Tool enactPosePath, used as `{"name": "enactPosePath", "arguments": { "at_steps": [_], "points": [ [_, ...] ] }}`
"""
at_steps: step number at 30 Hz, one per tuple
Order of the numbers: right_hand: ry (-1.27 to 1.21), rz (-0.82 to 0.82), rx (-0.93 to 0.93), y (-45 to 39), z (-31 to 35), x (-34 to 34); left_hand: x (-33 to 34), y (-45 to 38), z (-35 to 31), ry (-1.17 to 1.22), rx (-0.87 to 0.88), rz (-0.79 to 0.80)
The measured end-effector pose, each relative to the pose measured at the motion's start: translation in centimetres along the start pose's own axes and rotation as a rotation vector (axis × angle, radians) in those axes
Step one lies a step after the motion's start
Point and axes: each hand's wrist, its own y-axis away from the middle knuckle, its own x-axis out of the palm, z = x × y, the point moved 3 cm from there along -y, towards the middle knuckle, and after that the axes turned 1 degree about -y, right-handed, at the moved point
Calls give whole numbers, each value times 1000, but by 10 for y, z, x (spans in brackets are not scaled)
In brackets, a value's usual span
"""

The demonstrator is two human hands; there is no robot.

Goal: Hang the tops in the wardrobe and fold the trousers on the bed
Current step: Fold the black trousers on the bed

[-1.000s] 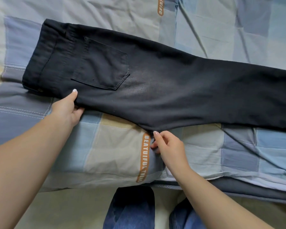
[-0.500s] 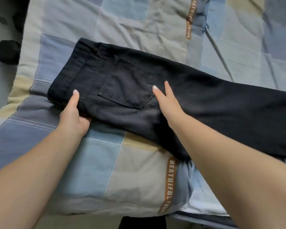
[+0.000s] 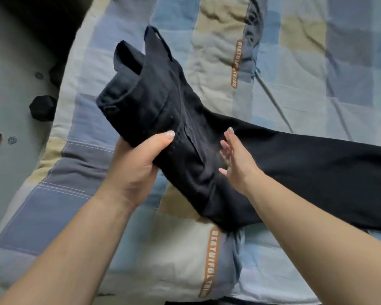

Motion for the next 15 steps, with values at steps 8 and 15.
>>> {"name": "enactPosePath", "arguments": {
  "at_steps": [8, 15],
  "points": [
    [-334, 24, -115, 93, 101, -106, 179, 67, 50, -722, 206, 410],
    [-251, 152, -67, 138, 148, -251, 317, 104, 136, -1223, 347, 495]
  ]
}}
